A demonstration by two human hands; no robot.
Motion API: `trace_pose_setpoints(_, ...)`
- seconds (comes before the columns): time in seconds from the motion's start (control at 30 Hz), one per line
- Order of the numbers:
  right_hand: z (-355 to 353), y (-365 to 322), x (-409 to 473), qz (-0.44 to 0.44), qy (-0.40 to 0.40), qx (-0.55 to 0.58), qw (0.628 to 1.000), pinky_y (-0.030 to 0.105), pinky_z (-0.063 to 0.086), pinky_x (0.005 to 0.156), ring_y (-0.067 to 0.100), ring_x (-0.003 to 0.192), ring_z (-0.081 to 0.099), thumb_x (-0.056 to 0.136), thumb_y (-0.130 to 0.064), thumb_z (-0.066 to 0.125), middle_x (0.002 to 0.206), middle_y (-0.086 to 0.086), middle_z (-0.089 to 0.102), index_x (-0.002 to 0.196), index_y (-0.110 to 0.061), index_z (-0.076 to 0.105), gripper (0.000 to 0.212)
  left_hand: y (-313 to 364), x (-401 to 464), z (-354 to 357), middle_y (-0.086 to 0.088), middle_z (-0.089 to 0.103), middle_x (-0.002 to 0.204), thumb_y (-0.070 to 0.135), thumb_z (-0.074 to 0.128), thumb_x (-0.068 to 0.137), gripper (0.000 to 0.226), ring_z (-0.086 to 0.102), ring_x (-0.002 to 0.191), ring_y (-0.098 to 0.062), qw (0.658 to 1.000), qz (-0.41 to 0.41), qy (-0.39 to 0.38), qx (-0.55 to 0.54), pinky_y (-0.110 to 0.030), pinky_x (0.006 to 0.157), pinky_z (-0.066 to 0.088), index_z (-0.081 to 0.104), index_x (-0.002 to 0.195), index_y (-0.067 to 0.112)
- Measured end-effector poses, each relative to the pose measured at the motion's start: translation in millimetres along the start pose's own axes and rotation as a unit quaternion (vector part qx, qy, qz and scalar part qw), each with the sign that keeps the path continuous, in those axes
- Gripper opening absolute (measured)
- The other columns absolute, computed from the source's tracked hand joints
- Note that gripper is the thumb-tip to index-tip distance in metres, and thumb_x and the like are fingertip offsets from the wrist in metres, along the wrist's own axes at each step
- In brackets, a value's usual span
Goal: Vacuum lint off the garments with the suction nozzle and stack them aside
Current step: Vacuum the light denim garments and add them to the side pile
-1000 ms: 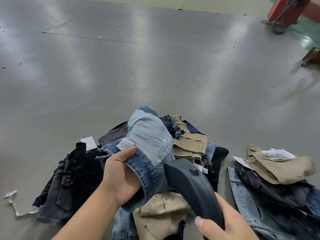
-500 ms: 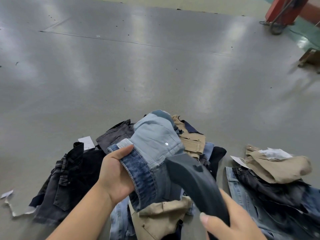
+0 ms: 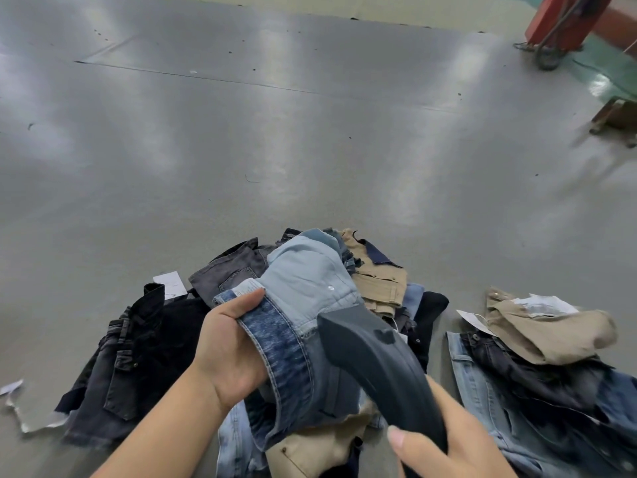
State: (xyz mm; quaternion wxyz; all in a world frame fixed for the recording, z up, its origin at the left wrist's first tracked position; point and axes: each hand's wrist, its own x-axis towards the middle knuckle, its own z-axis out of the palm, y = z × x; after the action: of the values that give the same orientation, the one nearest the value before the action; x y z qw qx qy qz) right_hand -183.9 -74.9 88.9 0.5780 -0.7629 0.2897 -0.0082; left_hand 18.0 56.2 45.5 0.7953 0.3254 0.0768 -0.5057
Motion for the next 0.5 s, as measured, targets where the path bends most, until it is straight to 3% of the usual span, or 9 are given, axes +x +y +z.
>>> trace_pose_setpoints(0.07, -8, -2, 5, -0.01, 0.028, 0.036, 0.999, 0.004, 0.044, 0.066, -0.012, 0.077, 0.064, 0.057, -0.031, 0.062, 0.083, -0.029, 0.07, 0.09, -0.06, 0.062, 0.044, 1, 0, 0, -0.019, 0.061, 0.128, 0.024, 0.045, 0.084, 0.043, 0.061, 0.114, -0.038, 1.0, 0.002, 0.001, -0.009, -0.049, 0.089, 0.044, 0.068, 0.114, 0.003)
trace_pose_setpoints(0.1, -14, 0, 6, -0.012, 0.05, 0.055, 0.997, 0.013, 0.048, 0.064, -0.003, 0.065, 0.066, 0.056, -0.025, 0.064, 0.073, -0.017, 0.072, 0.082, -0.057, 0.067, 0.041, 2, 0, 0, -0.02, 0.061, 0.128, 0.023, 0.045, 0.085, 0.043, 0.061, 0.114, -0.039, 1.0, 0.004, 0.002, -0.016, -0.05, 0.089, 0.043, 0.068, 0.114, 0.001)
trace_pose_setpoints(0.17, -24, 2, 9, 0.012, 0.106, 0.132, 0.986, 0.032, 0.048, 0.058, 0.023, 0.047, 0.061, 0.064, -0.014, 0.072, 0.057, 0.013, 0.066, 0.08, -0.037, 0.071, 0.029, 4, -1, -1, -0.02, 0.061, 0.127, 0.024, 0.044, 0.085, 0.044, 0.061, 0.113, -0.039, 1.0, 0.011, 0.002, -0.028, -0.051, 0.088, 0.047, 0.068, 0.114, 0.0)
trace_pose_setpoints(0.23, -32, 0, 8, 0.031, 0.123, 0.176, 0.976, 0.036, 0.045, 0.046, 0.035, 0.039, 0.053, 0.073, -0.005, 0.072, 0.052, 0.027, 0.057, 0.078, -0.025, 0.068, 0.021, 4, -2, -2, -0.02, 0.063, 0.125, 0.024, 0.044, 0.084, 0.044, 0.063, 0.11, -0.038, 0.999, 0.015, 0.005, -0.03, -0.049, 0.083, 0.055, 0.07, 0.111, 0.001)
trace_pose_setpoints(0.3, -29, -1, 3, 0.012, 0.099, 0.163, 0.982, 0.03, 0.048, 0.046, 0.03, 0.046, 0.061, 0.063, -0.009, 0.076, 0.056, 0.018, 0.064, 0.079, -0.03, 0.07, 0.027, 3, -1, -1, -0.02, 0.063, 0.124, 0.024, 0.045, 0.083, 0.043, 0.063, 0.109, -0.038, 0.999, 0.012, 0.012, -0.029, -0.049, 0.081, 0.055, 0.07, 0.11, 0.001)
trace_pose_setpoints(0.4, -3, 1, 5, 0.019, 0.062, 0.144, 0.987, 0.001, 0.041, 0.053, -0.007, 0.074, 0.067, 0.055, -0.011, 0.07, 0.08, -0.014, 0.075, 0.094, -0.03, 0.068, 0.043, 0, 0, 1, -0.019, 0.063, 0.125, 0.024, 0.045, 0.083, 0.043, 0.063, 0.11, -0.038, 0.999, 0.009, 0.02, -0.028, -0.05, 0.085, 0.046, 0.069, 0.112, 0.001)
trace_pose_setpoints(0.47, 15, 4, 10, 0.071, 0.046, 0.192, 0.978, -0.001, 0.039, 0.061, 0.006, 0.106, 0.064, 0.076, -0.004, 0.068, 0.11, -0.005, 0.072, 0.113, -0.014, 0.063, 0.039, -1, 1, 2, -0.018, 0.063, 0.126, 0.023, 0.045, 0.084, 0.043, 0.063, 0.111, -0.037, 0.999, 0.011, 0.019, -0.027, -0.049, 0.087, 0.044, 0.069, 0.112, 0.002)
trace_pose_setpoints(0.5, 19, 6, 10, 0.073, 0.025, 0.178, 0.981, 0.002, 0.041, 0.066, 0.007, 0.107, 0.062, 0.08, -0.013, 0.066, 0.112, -0.007, 0.07, 0.116, -0.021, 0.061, 0.037, -2, 1, 2, -0.018, 0.062, 0.126, 0.023, 0.045, 0.084, 0.043, 0.063, 0.111, -0.037, 0.999, 0.013, 0.019, -0.026, -0.049, 0.087, 0.044, 0.069, 0.112, 0.002)
